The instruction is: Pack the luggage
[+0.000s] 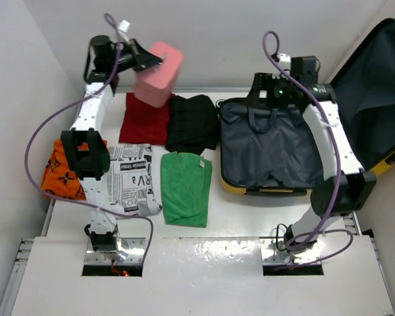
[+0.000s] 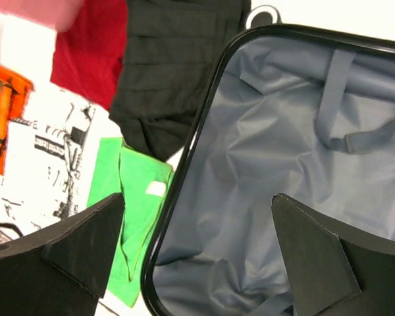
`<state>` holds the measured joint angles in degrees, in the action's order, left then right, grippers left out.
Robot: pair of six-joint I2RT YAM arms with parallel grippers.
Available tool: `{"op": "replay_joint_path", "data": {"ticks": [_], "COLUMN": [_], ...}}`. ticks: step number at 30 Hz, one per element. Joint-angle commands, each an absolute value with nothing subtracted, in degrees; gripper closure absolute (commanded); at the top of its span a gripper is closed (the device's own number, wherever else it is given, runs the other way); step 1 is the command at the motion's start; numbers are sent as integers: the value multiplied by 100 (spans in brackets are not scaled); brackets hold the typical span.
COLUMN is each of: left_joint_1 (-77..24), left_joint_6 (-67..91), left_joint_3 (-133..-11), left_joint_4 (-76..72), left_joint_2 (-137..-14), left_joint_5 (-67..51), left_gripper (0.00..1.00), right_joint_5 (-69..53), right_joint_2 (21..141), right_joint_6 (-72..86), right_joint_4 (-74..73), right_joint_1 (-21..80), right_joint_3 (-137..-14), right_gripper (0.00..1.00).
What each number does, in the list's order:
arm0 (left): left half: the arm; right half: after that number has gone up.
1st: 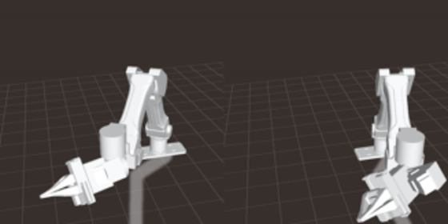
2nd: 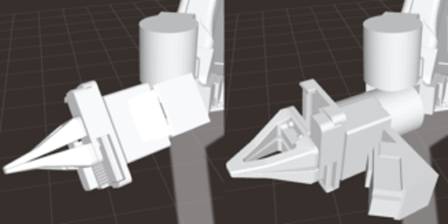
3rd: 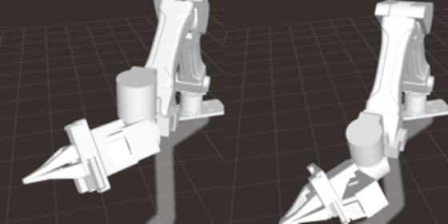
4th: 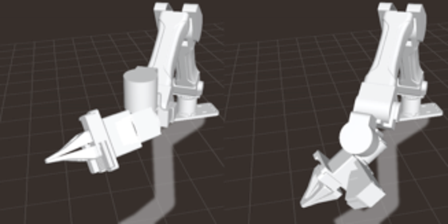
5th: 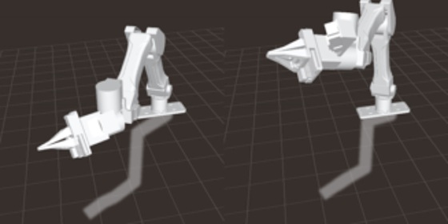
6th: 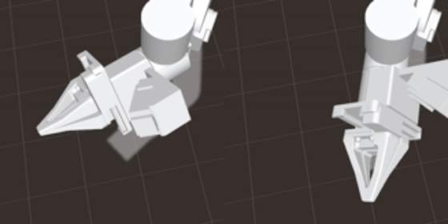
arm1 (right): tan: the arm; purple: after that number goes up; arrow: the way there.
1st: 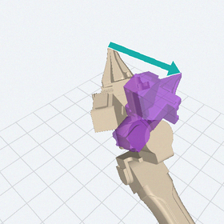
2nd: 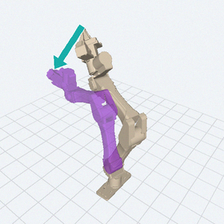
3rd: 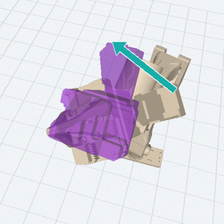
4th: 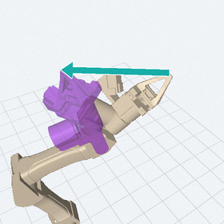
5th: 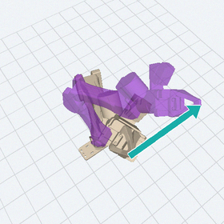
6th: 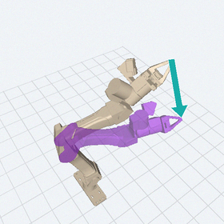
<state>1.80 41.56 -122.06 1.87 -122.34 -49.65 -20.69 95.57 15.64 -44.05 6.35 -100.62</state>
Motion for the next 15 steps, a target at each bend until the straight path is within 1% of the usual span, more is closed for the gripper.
{"op": "replay_joint_path", "data": {"ticks": [1,4,5,7,8,10,11,13,14,15], "left_joint_1": [-384,-711,-929,-1133,-1343,-1555,-1660,-1959,-2064,-2257], "left_joint_6": [4236,4323,4411,4587,4640,4702,4780,4851,4852,4852], "left_joint_3": [-12279,-12278,-12348,-12349,-12349,-12349,-12418,-12419,-12419,-12367], "left_joint_4": [-572,-571,-571,-676,-677,-746,-747,-747,-747,-747], "left_joint_2": [-11575,-11575,-11645,-11698,-11698,-11751,-11751,-11821,-11821,-11821], "left_joint_5": [-5554,-5774,-5896,-6046,-6047,-6222,-6301,-6503,-6574,-6626], "left_gripper": [100,100,100,100,100,100,100,100,100,100], "right_joint_5": [-2698,-2725,-2768,-2786,-2943,-3111,-3294,-3646,-3726,-4075], "right_joint_2": [8544,7946,7850,7377,7130,6700,6619,6365,6302,6250], "right_joint_6": [1216,705,-158,-683,-1469,-1949,-2656,-3152,-3181,-3199], "right_joint_4": [-3423,-3165,-3147,-3024,-2858,-2655,-2628,-2584,-2314,-2233], "right_joint_1": [308,124,97,79,44,26,-148,-211,-385,-465], "right_joint_3": [-9356,-8958,-8817,-8528,-8273,-7947,-7815,-7648,-7516,-7462], "right_gripper": [9,9,9,9,10,10,10,13,15,19]}}
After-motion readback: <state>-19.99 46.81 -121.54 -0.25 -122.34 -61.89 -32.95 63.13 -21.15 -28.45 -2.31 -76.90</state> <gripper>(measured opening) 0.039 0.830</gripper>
